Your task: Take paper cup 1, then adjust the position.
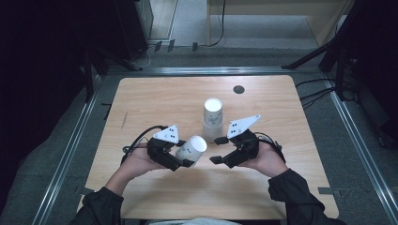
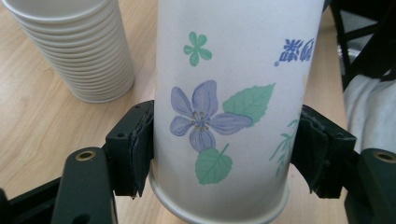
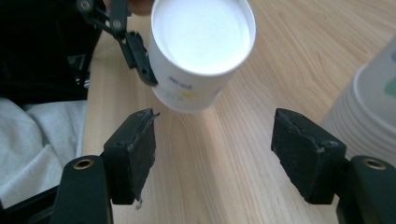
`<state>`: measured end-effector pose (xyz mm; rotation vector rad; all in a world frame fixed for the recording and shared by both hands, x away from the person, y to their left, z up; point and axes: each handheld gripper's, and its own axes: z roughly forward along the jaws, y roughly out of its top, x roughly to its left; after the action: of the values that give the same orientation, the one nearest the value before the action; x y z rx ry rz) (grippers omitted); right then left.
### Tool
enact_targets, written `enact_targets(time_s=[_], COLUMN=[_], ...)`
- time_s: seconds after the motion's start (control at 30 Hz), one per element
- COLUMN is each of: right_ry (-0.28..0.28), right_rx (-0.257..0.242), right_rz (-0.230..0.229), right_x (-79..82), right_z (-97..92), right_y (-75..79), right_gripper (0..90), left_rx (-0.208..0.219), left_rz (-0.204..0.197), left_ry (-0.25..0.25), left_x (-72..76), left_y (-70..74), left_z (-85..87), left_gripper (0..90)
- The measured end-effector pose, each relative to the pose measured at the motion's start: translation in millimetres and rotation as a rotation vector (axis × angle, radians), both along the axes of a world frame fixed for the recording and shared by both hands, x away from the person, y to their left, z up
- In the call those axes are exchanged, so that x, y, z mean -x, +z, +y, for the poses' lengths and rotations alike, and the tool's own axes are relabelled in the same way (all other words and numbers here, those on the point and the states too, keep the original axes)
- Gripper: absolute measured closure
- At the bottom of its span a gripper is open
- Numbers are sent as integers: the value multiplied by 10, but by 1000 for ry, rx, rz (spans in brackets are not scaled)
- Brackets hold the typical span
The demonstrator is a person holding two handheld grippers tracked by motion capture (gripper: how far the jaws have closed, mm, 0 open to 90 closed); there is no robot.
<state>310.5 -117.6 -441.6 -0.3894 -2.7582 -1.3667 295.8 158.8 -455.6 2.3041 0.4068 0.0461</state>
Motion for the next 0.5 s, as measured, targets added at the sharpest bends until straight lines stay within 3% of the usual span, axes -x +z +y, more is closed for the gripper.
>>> enact_targets(time_s=[0.2,0.37,0.4,0.5], right_ry=[-37,-38,-34,-19], right_rx=[-6,-8,-3,24], right_rz=[4,12,12,7], right_x=[12,17,20,46], right_z=[-108,-113,-105,-58], right_y=[-121,-180,-193,-237], right_gripper=[318,317,317,312], left_rx=[-85,-111,-117,-154], left_rz=[-10,-20,-7,-17], left_ry=[-38,-59,-66,-78], left_x=[-64,-98,-114,-117], left_y=[-31,-53,-60,-78], left_z=[-48,-76,-84,-111], left_gripper=[292,292,292,291])
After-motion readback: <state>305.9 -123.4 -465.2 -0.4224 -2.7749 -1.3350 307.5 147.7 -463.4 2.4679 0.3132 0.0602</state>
